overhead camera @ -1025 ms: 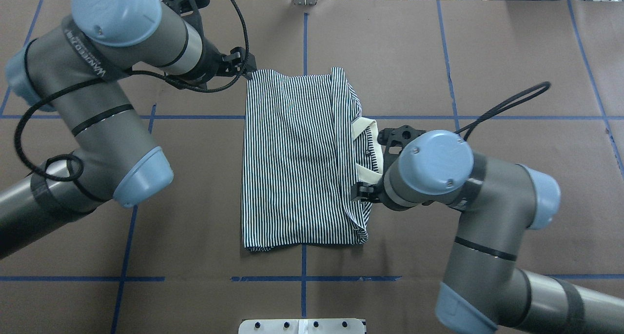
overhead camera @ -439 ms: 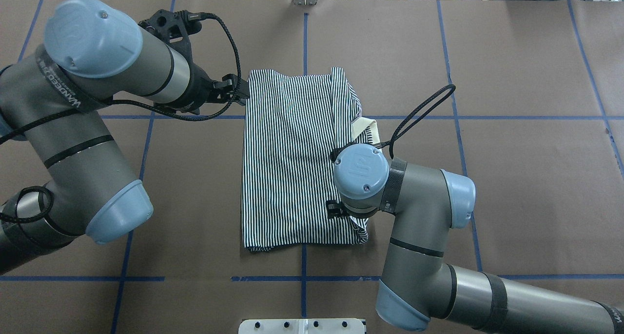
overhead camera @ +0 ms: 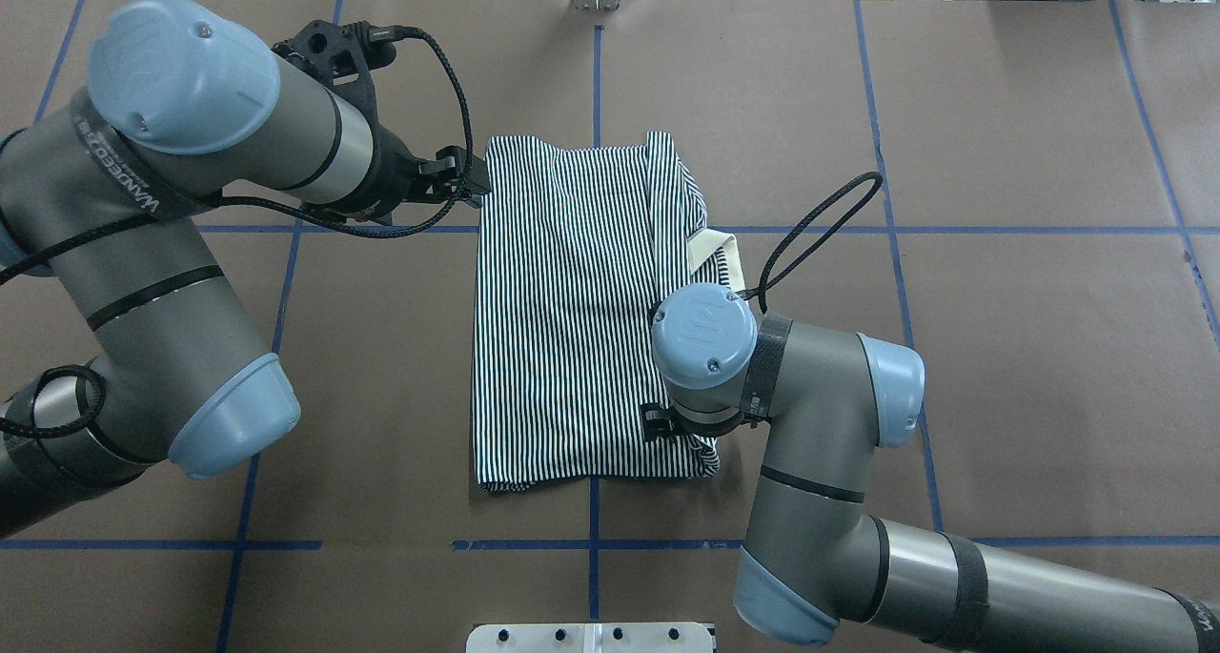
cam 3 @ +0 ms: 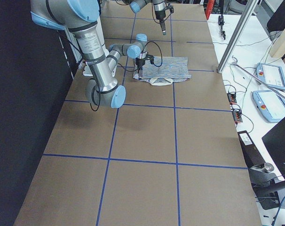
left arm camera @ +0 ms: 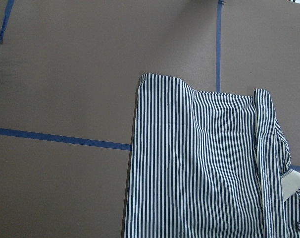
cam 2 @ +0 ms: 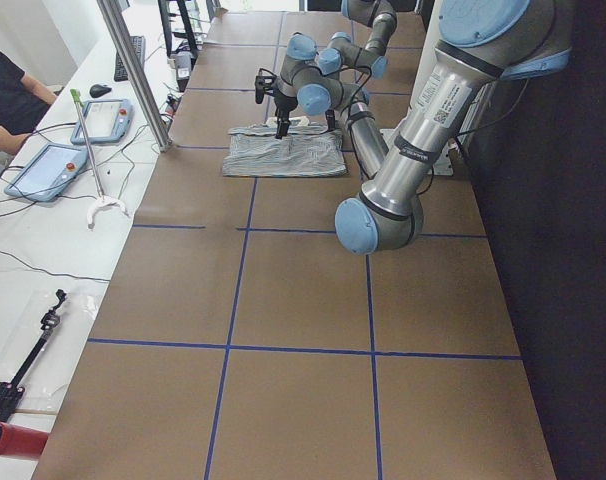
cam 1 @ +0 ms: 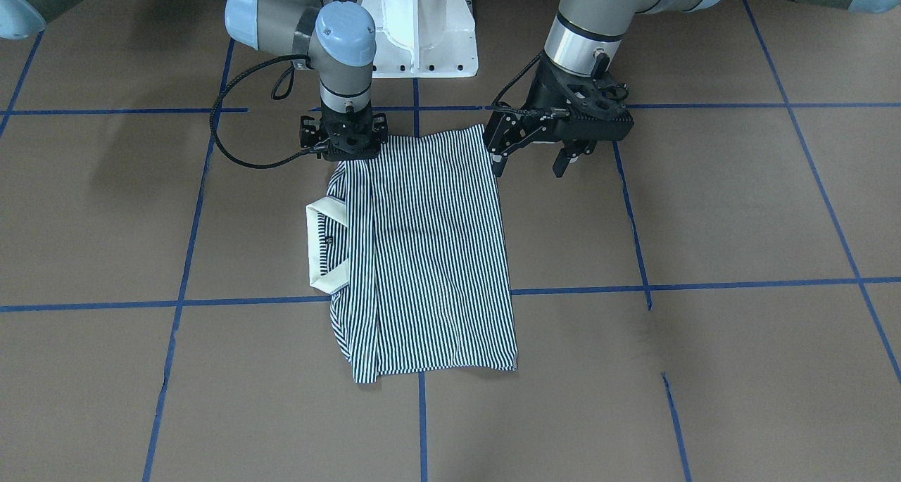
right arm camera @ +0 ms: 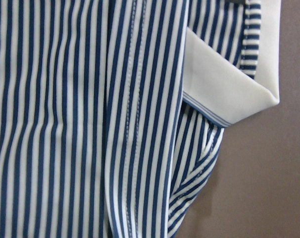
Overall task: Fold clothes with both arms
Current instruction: 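Move the right gripper to the collar side of the shirt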
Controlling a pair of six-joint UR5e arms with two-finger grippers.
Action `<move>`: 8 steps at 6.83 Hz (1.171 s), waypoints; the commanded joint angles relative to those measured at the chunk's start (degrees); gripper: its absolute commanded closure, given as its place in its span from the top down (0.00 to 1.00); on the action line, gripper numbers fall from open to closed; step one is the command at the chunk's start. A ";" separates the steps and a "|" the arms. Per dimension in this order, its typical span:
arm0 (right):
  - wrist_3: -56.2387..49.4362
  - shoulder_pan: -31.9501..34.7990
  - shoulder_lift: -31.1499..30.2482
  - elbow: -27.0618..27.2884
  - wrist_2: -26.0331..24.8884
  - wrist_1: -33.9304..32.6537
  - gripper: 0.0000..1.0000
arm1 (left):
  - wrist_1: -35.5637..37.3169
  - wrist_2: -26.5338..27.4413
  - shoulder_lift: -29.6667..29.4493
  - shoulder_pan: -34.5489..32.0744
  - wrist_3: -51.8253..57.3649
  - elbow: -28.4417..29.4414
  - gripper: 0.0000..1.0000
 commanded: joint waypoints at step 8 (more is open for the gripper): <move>-5.27 5.34 -6.58 8.31 0.53 -6.12 1.00 | -0.18 -0.53 -0.62 0.85 -0.14 -0.41 1.00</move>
